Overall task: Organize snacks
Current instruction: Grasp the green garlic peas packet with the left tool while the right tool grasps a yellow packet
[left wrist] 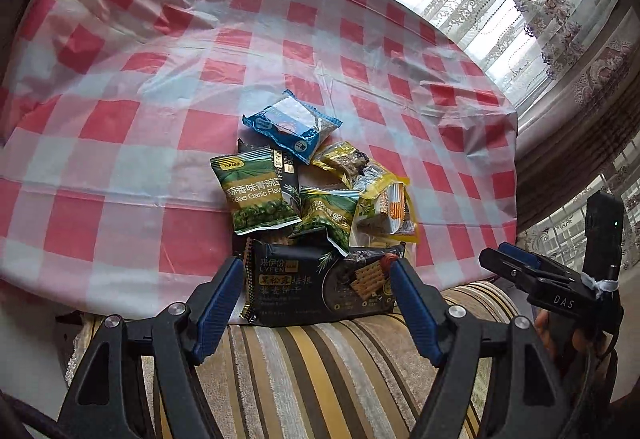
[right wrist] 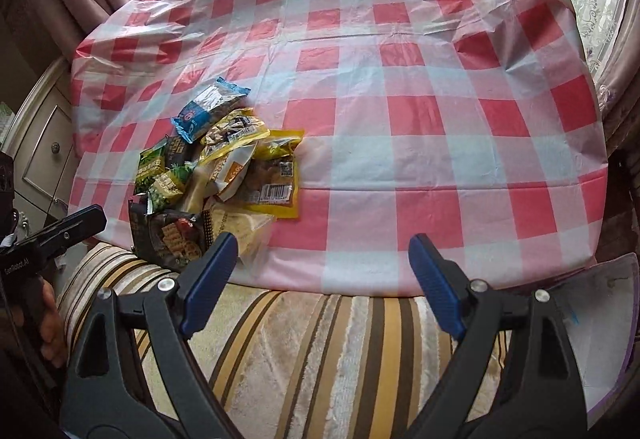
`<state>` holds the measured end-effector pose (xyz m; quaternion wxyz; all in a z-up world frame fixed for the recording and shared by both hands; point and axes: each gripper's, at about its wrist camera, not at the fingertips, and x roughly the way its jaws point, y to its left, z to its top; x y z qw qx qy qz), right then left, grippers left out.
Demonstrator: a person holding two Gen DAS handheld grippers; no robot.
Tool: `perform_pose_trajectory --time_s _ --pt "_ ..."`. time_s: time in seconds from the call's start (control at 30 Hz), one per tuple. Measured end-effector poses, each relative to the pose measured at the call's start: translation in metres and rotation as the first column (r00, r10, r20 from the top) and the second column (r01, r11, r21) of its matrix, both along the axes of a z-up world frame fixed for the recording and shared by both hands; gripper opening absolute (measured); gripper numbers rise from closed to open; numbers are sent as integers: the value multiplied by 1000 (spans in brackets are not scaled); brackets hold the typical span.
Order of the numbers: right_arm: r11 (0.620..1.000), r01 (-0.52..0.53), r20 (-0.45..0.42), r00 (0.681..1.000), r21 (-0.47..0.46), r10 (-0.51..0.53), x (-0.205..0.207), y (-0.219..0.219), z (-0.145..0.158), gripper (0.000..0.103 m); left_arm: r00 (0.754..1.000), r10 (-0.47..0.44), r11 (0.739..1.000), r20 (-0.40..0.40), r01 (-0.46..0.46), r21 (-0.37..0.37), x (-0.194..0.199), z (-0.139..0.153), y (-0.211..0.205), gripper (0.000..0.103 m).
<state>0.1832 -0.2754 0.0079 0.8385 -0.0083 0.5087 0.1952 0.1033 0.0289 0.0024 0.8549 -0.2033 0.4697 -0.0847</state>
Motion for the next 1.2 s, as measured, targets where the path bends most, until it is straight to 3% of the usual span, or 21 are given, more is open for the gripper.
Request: perform_pose_trajectory --time_s 0.3,0.5,0.8,0.9,1.2 --pt "981 -184 12 983 -65 185 -4 59 -7 89 997 54 998 -49 -56 -40 17 -15 24 76" --pt "972 -224 7 974 -72 225 1 89 -11 89 994 76 996 -80 -79 -37 43 -25 28 73" --pt "979 -197 -22 980 -51 196 11 108 -20 88 982 90 996 -167 -92 -6 84 -49 27 66" --pt "983 -182 -36 983 -36 181 15 112 -22 88 984 79 997 -160 -78 14 90 -50 23 45" --pt "997 -76 -60 995 14 76 27 108 -25 78 989 89 993 -120 -97 -60 82 -53 34 34"
